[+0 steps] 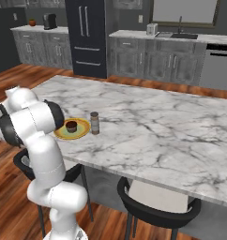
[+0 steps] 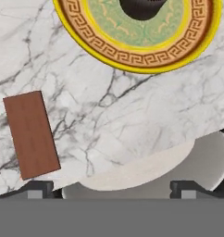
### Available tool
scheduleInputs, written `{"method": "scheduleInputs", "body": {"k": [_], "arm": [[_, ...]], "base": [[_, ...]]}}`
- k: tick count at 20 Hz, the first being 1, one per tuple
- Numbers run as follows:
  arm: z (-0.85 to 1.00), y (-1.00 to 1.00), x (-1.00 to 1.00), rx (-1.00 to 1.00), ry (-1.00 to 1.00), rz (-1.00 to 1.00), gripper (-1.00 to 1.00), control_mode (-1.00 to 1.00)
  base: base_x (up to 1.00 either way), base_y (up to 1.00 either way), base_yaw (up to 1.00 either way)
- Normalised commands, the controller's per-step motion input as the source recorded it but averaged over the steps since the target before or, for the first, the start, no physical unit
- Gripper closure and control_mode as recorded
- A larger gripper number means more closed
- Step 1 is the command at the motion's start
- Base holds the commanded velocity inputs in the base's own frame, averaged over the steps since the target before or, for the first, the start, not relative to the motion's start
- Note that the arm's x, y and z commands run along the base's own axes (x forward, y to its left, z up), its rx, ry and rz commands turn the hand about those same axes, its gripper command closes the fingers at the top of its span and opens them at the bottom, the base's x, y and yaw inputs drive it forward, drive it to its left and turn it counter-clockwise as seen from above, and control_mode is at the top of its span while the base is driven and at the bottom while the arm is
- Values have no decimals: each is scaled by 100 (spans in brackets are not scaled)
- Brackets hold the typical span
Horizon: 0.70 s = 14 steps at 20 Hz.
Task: Take the cinnamon bottle from the cabinet and place it on the dining table, next to the plate with the cupcake. Then take the chocolate from the dining counter and place it on the cupcake plate.
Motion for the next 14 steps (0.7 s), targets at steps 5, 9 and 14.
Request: {"method": "scheduleInputs", "body": {"k": [5,9,14], "arm": [[-14,12,14,13,3,3,-100,-100],[-26,14,16,5,0,7,-100,-100],[-25,18,20,0,6,3,-100,-100]], "base": [[0,0,0],[0,0,0],[0,0,0]]}}
